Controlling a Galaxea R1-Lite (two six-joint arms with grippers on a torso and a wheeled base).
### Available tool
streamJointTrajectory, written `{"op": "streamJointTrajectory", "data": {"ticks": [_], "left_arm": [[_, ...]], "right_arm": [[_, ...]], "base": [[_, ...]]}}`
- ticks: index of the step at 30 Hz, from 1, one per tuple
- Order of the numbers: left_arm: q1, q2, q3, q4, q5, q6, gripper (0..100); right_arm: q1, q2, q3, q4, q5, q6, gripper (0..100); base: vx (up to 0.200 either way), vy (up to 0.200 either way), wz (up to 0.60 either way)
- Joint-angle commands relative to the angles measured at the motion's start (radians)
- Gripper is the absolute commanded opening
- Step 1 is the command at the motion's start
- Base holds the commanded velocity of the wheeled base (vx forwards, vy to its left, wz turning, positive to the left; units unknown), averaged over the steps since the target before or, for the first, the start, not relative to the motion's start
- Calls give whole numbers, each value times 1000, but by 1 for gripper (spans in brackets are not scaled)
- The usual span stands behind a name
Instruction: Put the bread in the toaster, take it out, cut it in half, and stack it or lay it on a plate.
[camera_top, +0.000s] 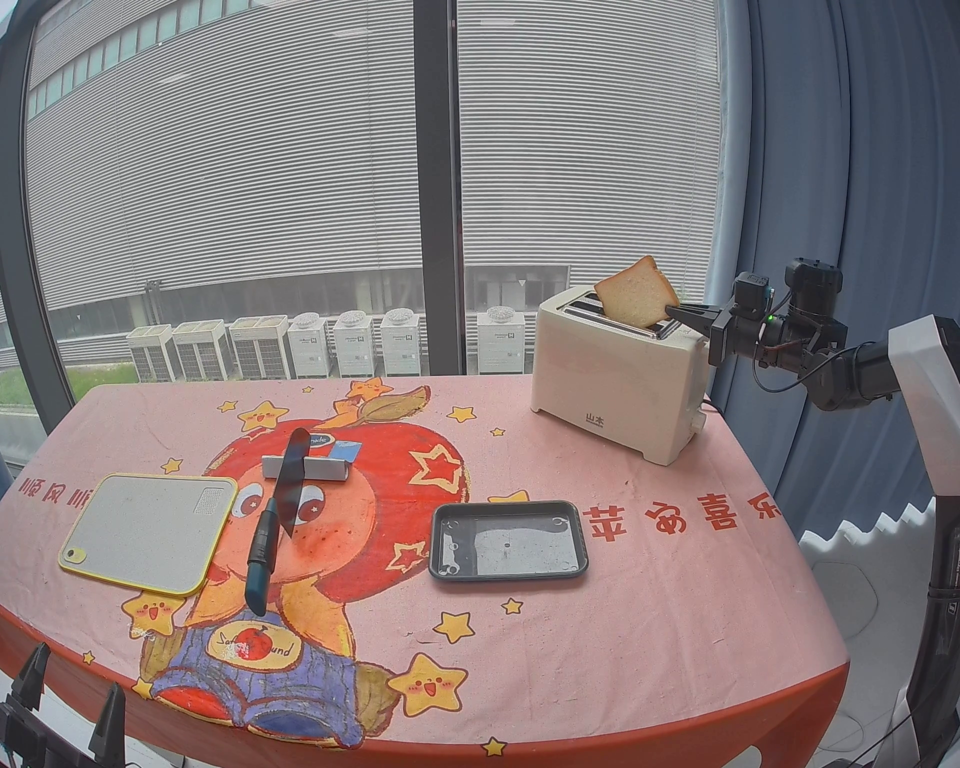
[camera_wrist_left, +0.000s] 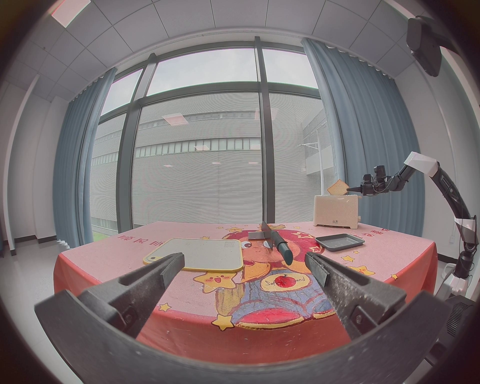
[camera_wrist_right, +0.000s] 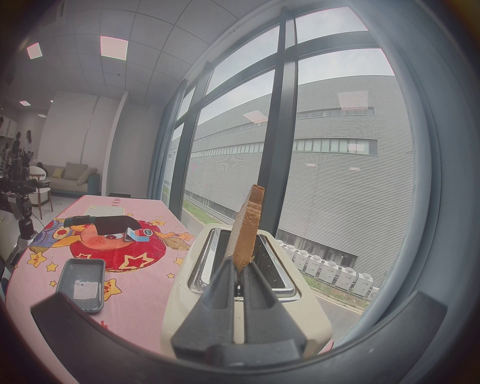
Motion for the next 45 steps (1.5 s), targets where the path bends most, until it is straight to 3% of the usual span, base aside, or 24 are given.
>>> {"op": "streamJointTrajectory", "data": {"ticks": [1,24,25,38,45], "left_arm": [[0,-16,18,0,0,0,100],[0,-16,18,0,0,0,100],[0,-16,18,0,0,0,100],[0,-16,18,0,0,0,100],[0,-16,18,0,0,2,100]], "right_arm": [[0,-14,25,-4,0,-3,0],[14,-29,52,-8,0,-3,0],[16,-29,52,-8,0,-4,100],[14,-75,60,1,-3,4,100],[16,-163,150,3,-23,11,100]], "base": [[0,0,0],[0,0,0],[0,0,0],[0,0,0],[0,0,0]]}}
